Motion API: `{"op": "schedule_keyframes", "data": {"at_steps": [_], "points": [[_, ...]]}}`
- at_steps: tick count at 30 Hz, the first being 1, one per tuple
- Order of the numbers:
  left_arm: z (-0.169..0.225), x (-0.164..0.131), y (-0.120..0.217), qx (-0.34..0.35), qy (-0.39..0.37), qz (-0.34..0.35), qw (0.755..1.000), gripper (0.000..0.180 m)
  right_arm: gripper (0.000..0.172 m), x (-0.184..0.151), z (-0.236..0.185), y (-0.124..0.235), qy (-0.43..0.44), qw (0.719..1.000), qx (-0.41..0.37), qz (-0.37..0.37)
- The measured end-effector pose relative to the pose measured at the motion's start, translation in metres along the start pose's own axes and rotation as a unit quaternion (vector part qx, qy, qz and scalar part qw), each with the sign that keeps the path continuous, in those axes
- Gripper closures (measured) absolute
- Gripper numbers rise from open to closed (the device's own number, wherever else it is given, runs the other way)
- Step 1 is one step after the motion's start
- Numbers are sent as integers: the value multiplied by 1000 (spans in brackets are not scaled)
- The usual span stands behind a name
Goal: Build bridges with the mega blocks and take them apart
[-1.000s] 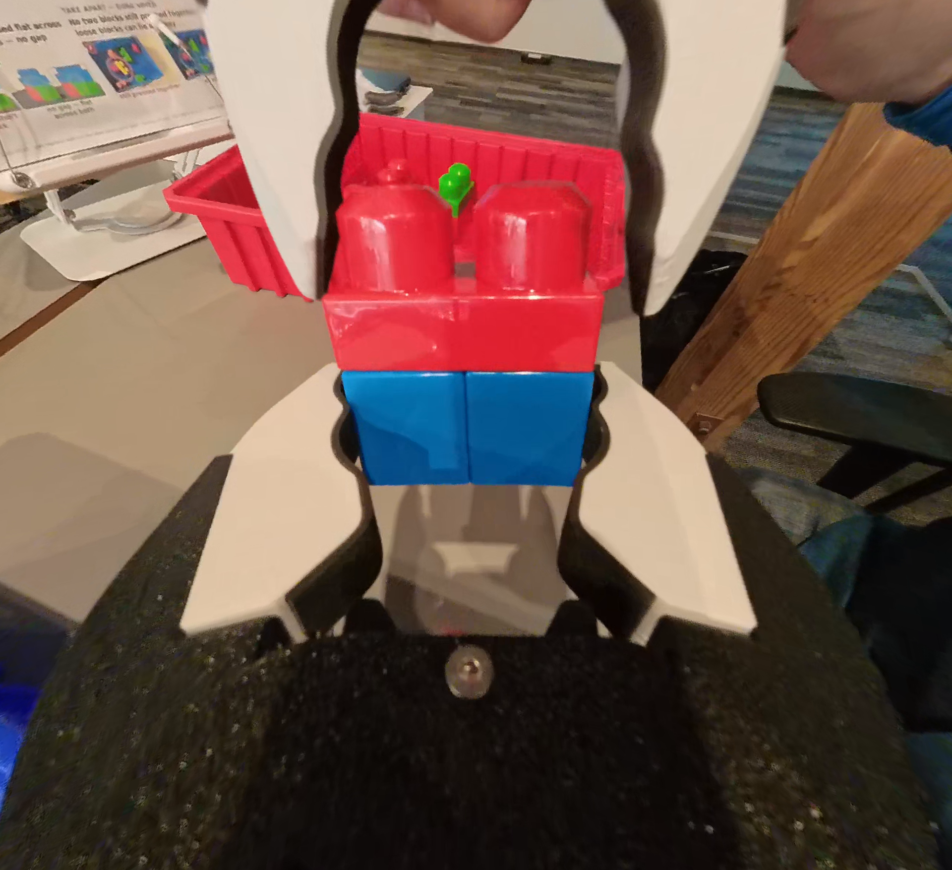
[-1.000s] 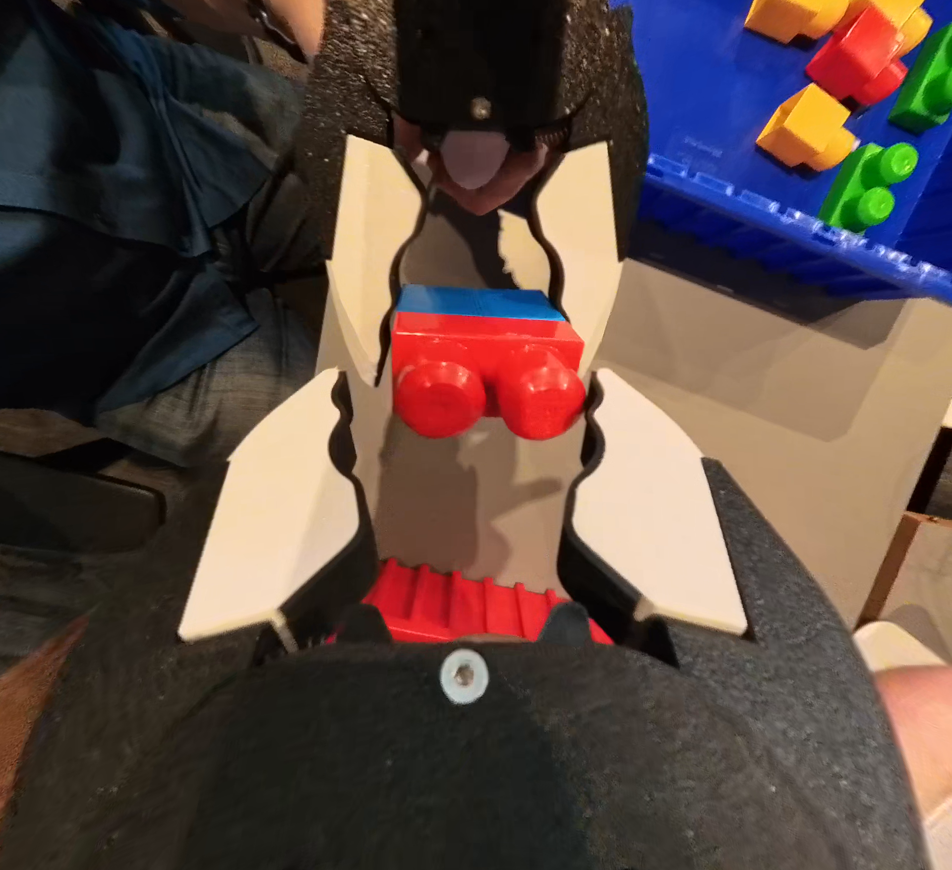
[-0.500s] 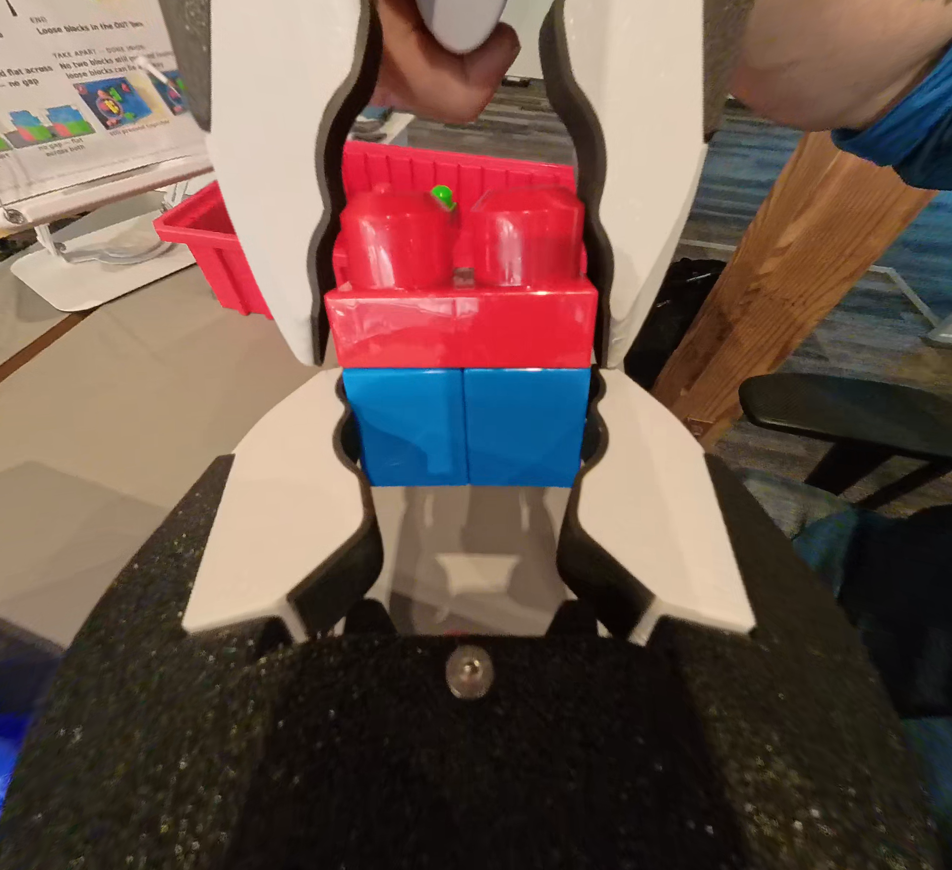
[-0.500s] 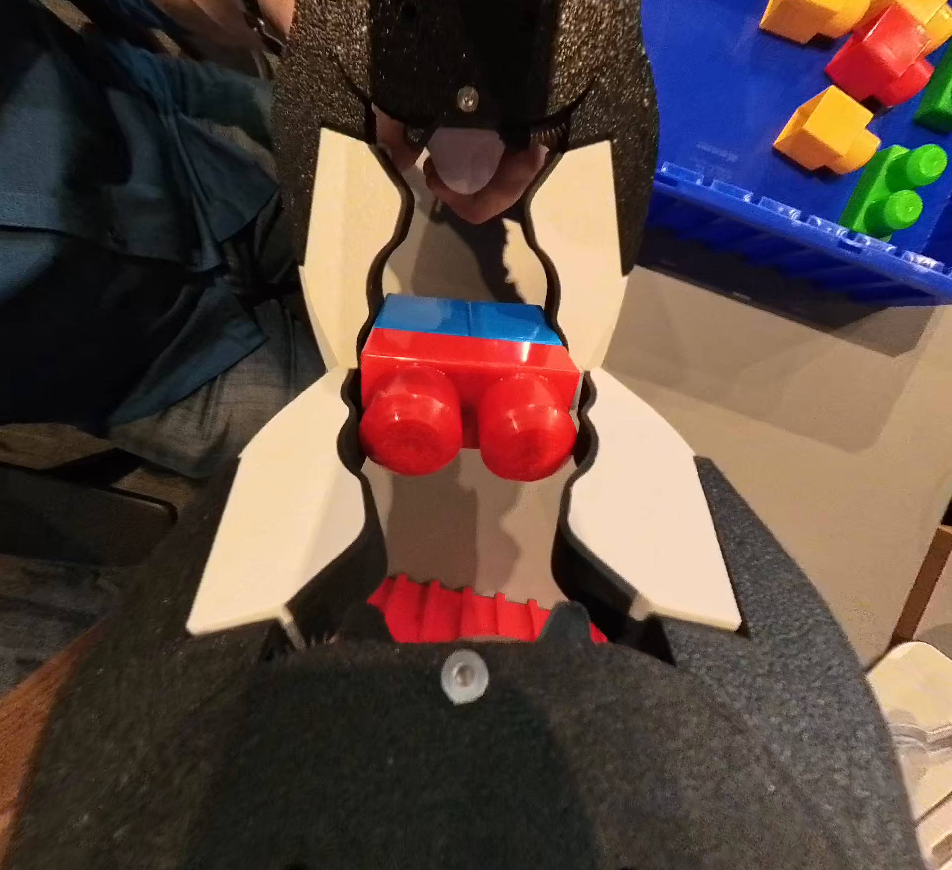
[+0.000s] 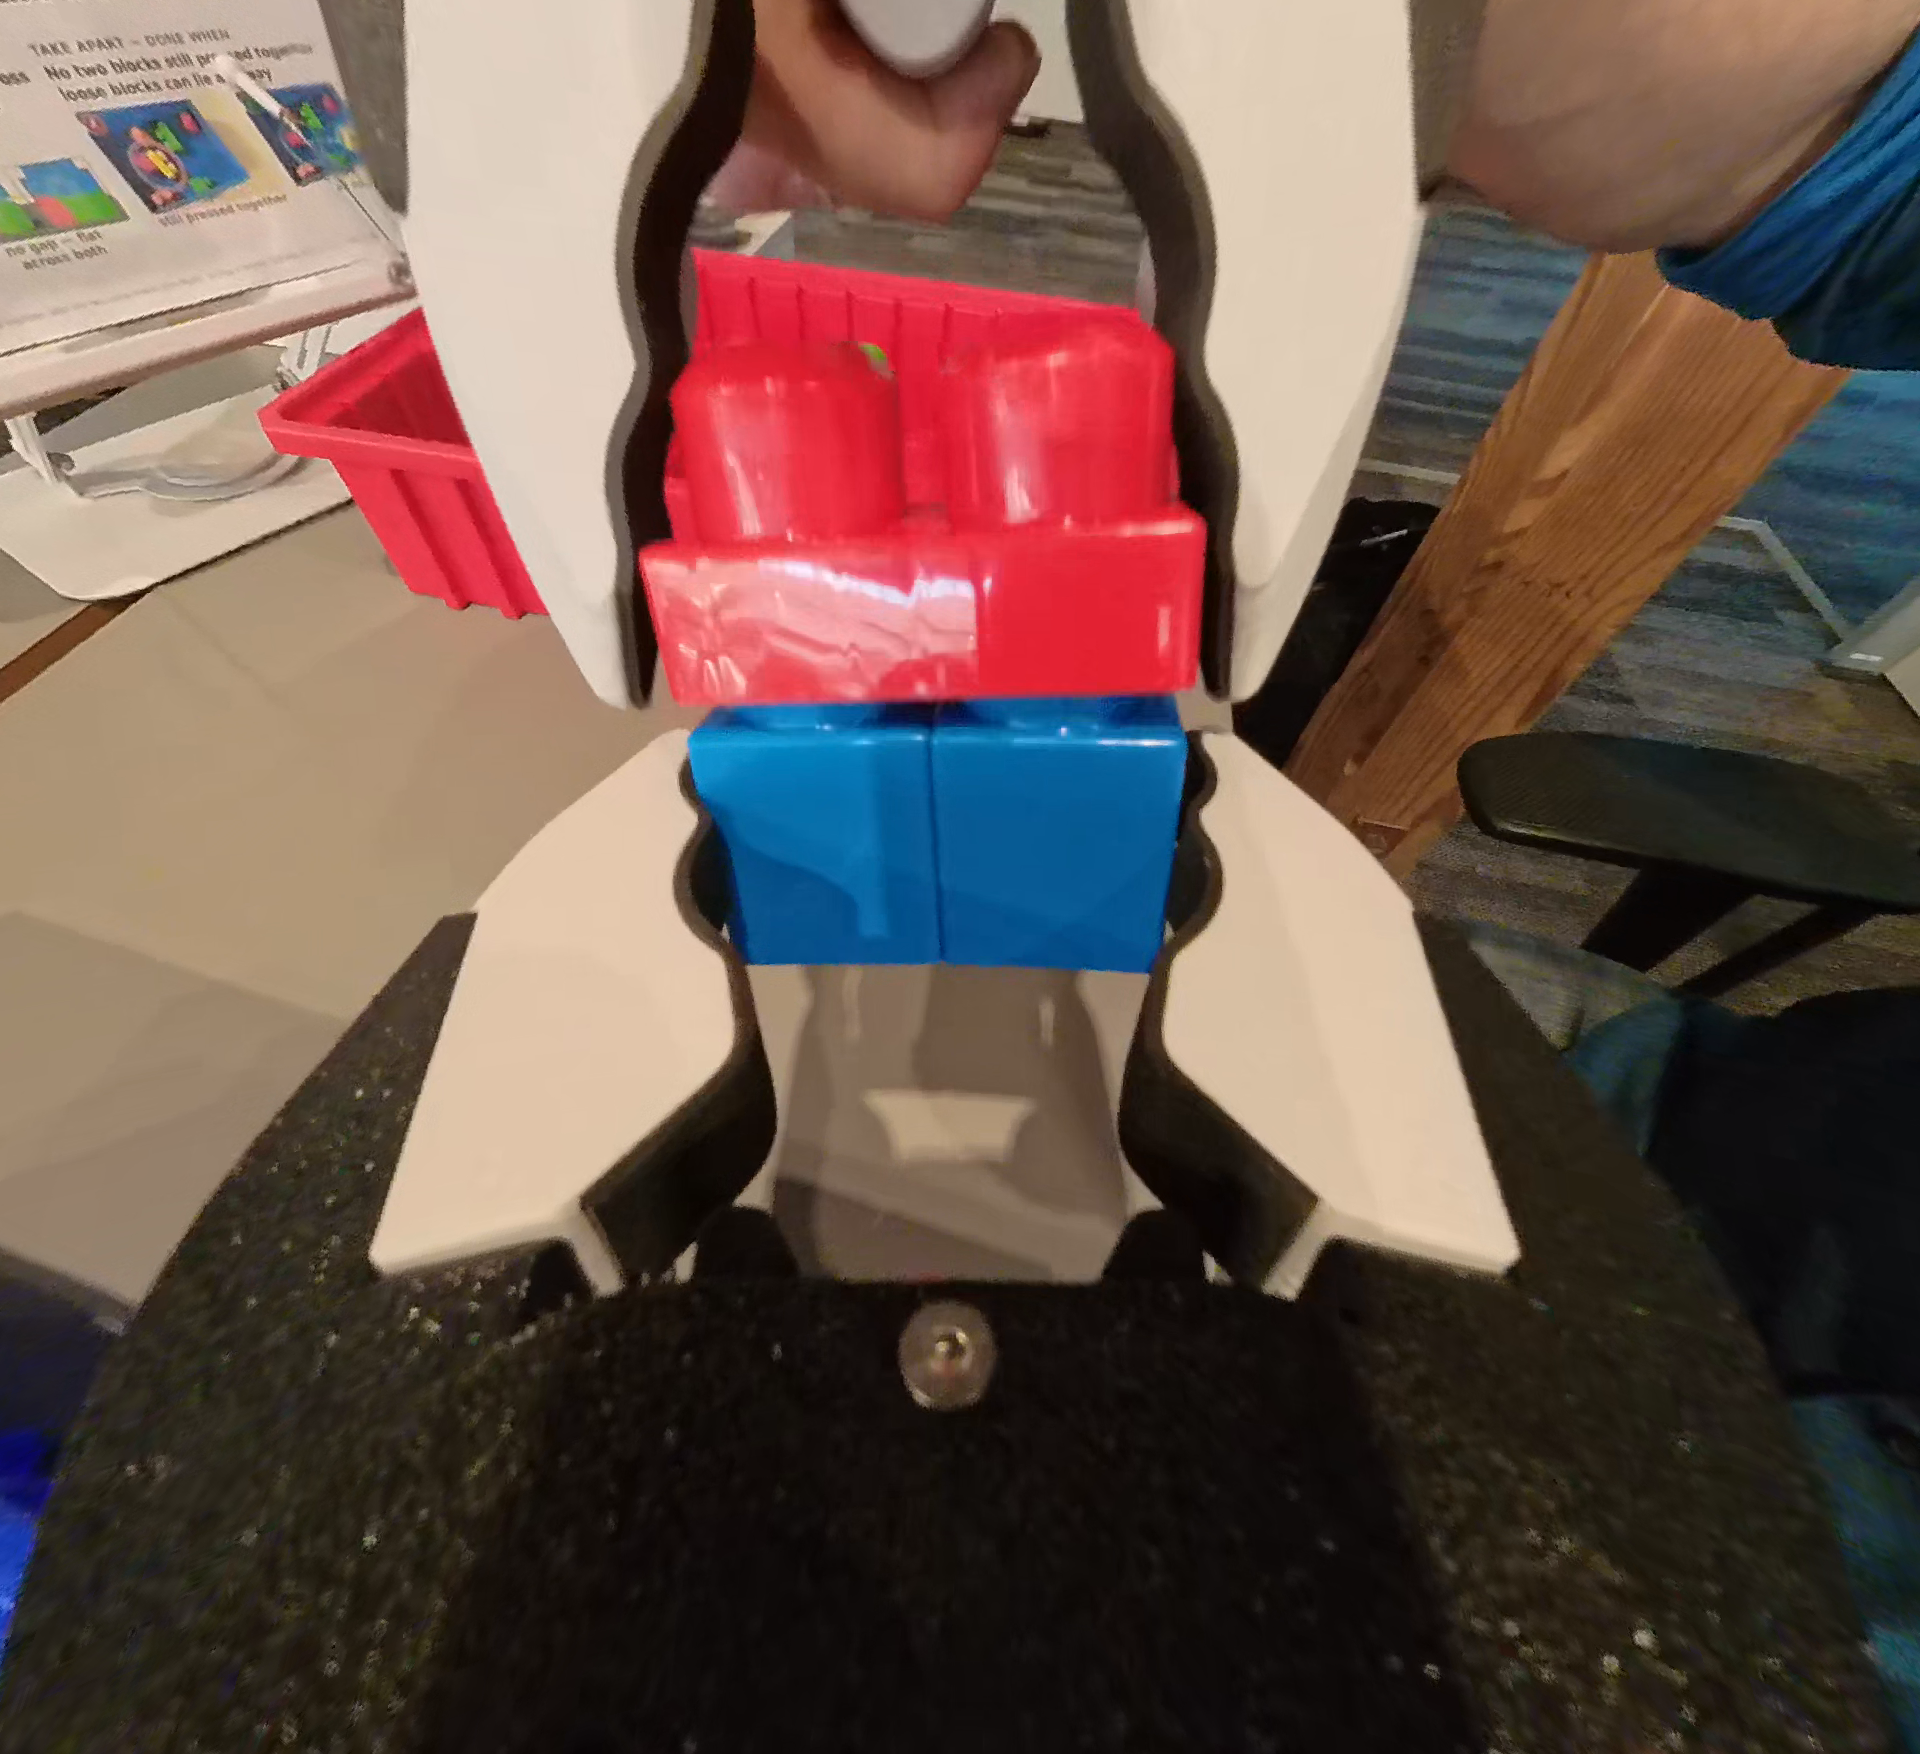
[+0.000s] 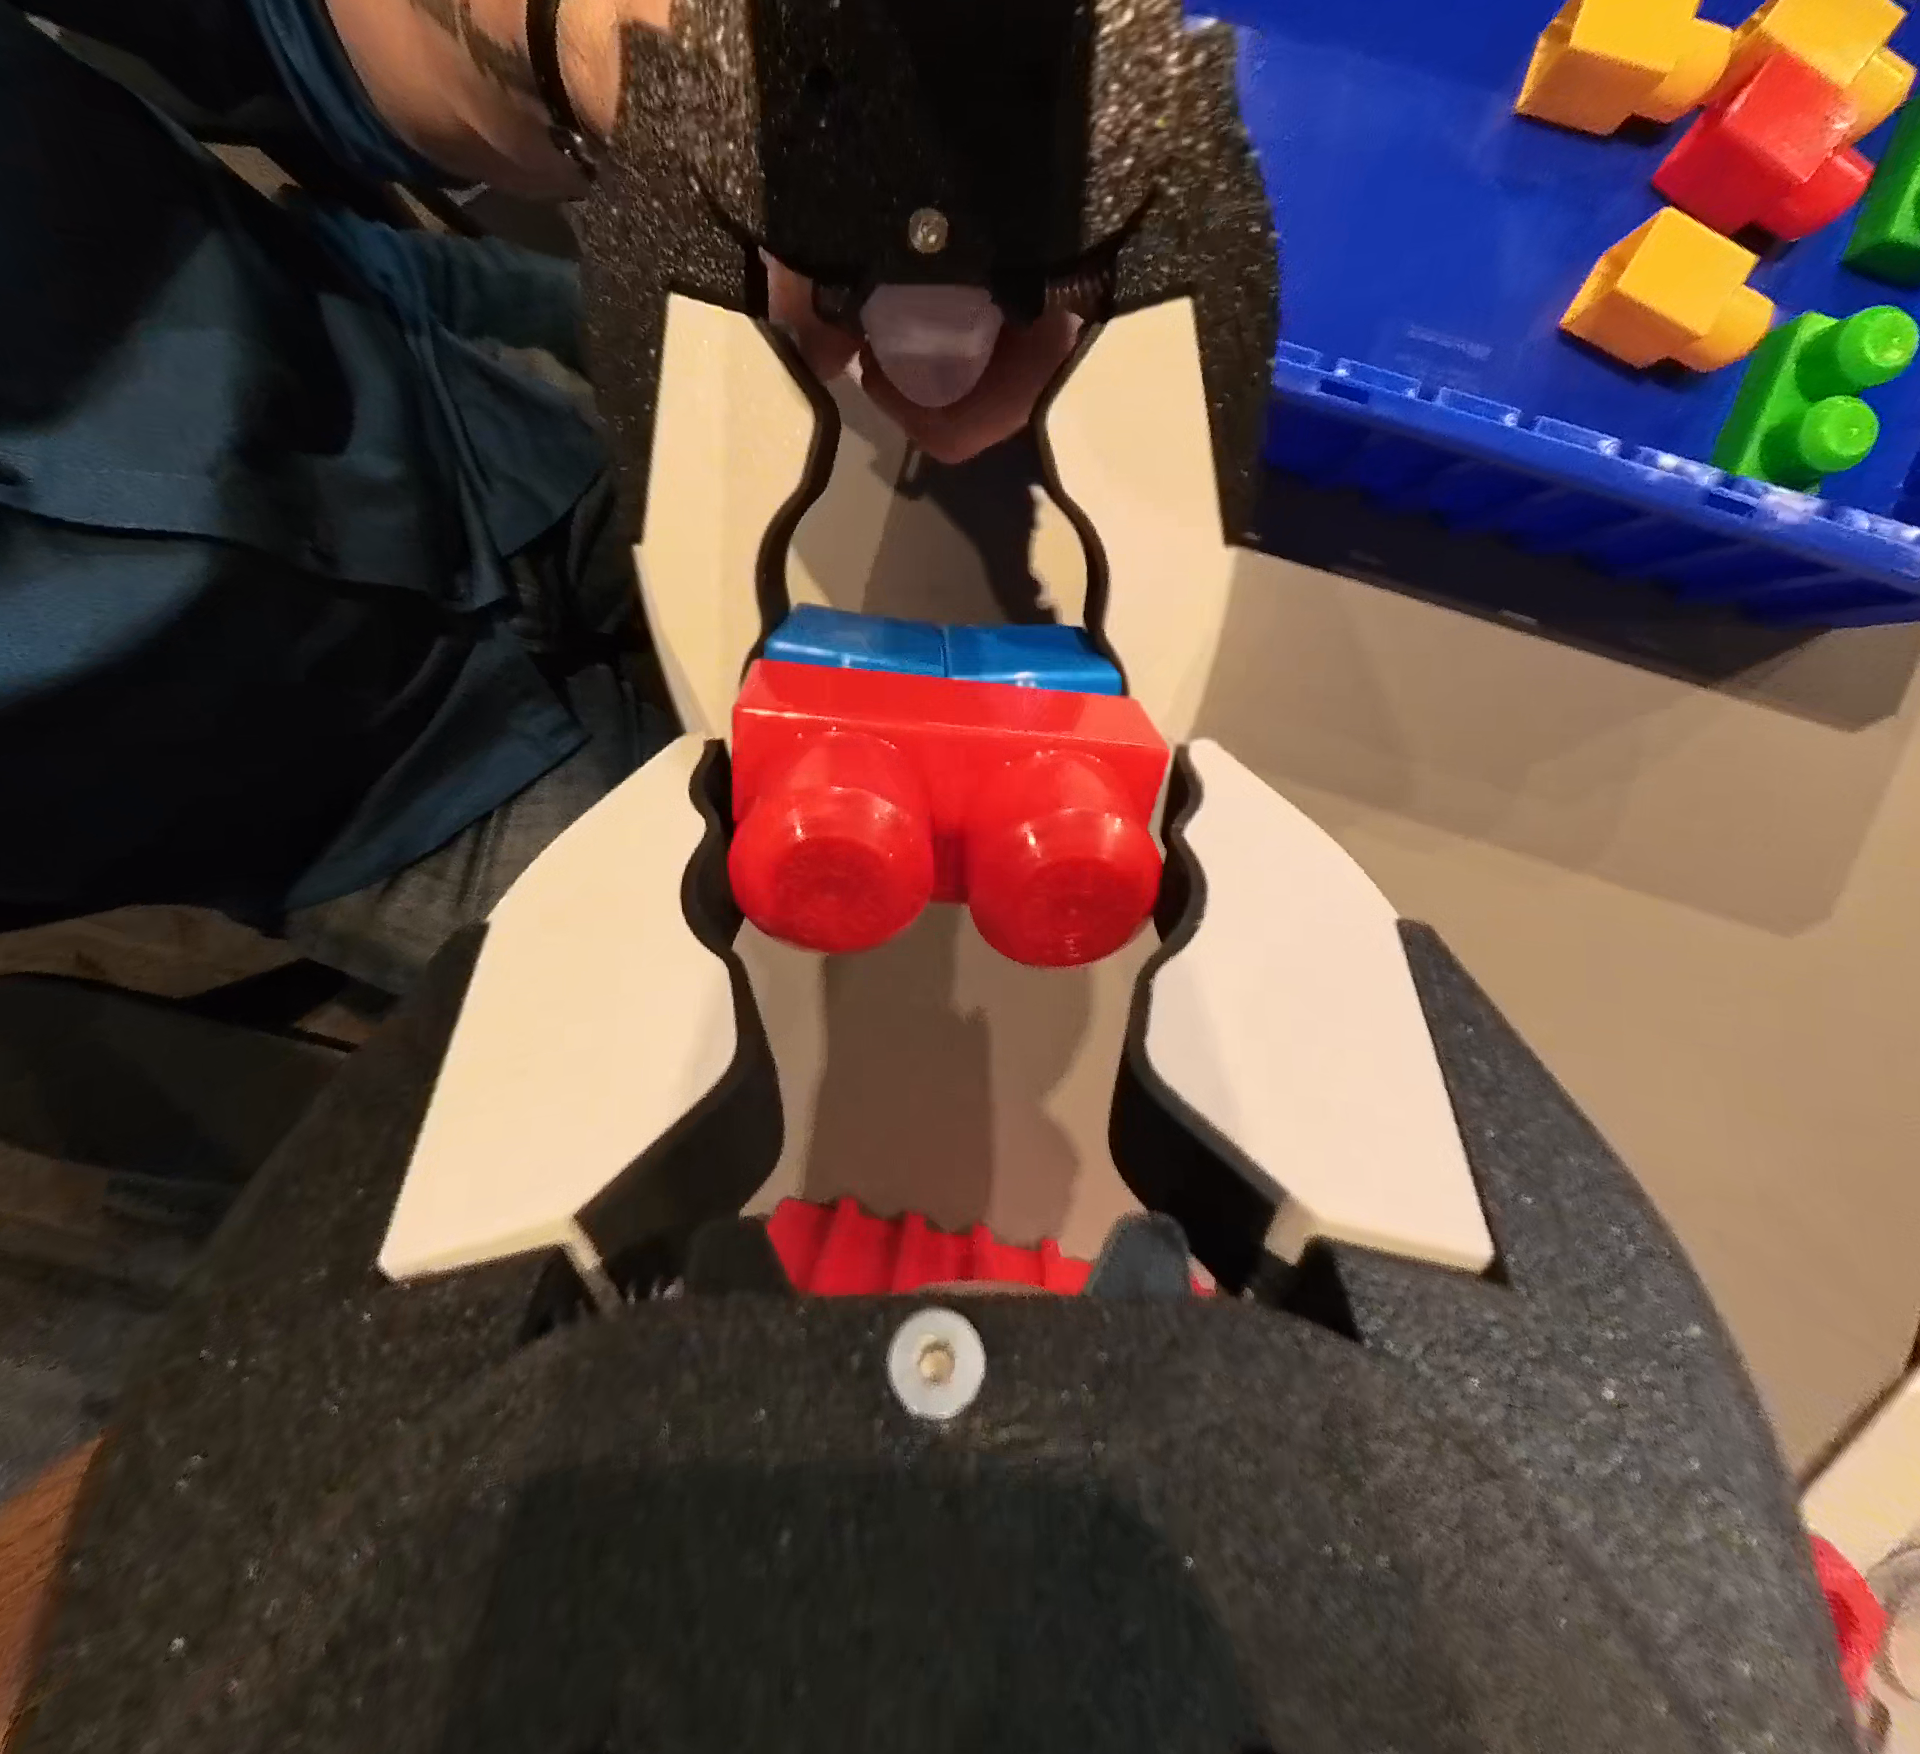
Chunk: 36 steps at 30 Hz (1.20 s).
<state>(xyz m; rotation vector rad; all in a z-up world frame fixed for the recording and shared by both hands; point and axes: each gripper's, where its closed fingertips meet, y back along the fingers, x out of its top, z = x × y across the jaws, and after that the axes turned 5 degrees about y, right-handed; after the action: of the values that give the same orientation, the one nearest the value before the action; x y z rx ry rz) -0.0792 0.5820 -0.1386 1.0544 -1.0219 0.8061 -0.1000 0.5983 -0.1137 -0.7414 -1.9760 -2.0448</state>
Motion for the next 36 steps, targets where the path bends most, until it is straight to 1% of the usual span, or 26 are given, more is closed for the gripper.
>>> {"op": "schedule_keyframes", "data": {"at_steps": [1, 3, 5, 7, 10, 13, 15, 16, 19, 24, 27, 30, 31, 32, 36], "points": [[-3, -5, -1, 8, 1, -13, 1000, 98, 92, -1, 4, 9, -5, 1000, -9, 8], [-8, -12, -2, 16, 6, -23, 1000, 100, 92, 4, 11, 38, -17, 998, -23, 48], [-2, -8, -5, -1, 18, -15, 1000, 100, 92, 3, 13, 58, -20, 997, -40, 62], [-1, -9, -9, 18, -2, -32, 999, 100, 92, 1, 11, 62, -20, 997, -47, 56], [-3, -15, -15, 34, -8, -51, 998, 100, 92, -12, 11, 55, -26, 998, -50, 32], [-16, -30, -19, 80, -11, -108, 991, 100, 92, -24, 11, 52, -31, 998, -55, 23], [-28, -44, -21, 113, -2, -172, 979, 100, 92, -29, 11, 54, -34, 997, -58, 29], [-33, -48, -24, 118, 2, -191, 974, 100, 92, -32, 12, 56, -35, 997, -62, 29], [-48, -70, -35, 120, 20, -292, 949, 100, 92, -38, 10, 60, -37, 997, -64, 37], [-73, -113, -48, 110, 28, -443, 889, 100, 92, -53, 2, 68, -44, 995, -69, 49], [-88, -144, -52, 112, 26, -511, 852, 100, 92, -60, -3, 73, -48, 995, -71, 59], [-93, -170, -55, 104, 29, -549, 829, 100, 92, -66, -6, 75, -50, 994, -73, 63], [-95, -174, -56, 106, 26, -549, 828, 100, 92, -68, -6, 75, -51, 994, -73, 62], [-96, -173, -59, 104, 24, -539, 835, 100, 92, -70, -6, 74, -52, 994, -73, 61], [-95, -172, -60, 99, 37, -533, 839, 100, 92, -73, -1, 73, -55, 994, -73, 59]]}}
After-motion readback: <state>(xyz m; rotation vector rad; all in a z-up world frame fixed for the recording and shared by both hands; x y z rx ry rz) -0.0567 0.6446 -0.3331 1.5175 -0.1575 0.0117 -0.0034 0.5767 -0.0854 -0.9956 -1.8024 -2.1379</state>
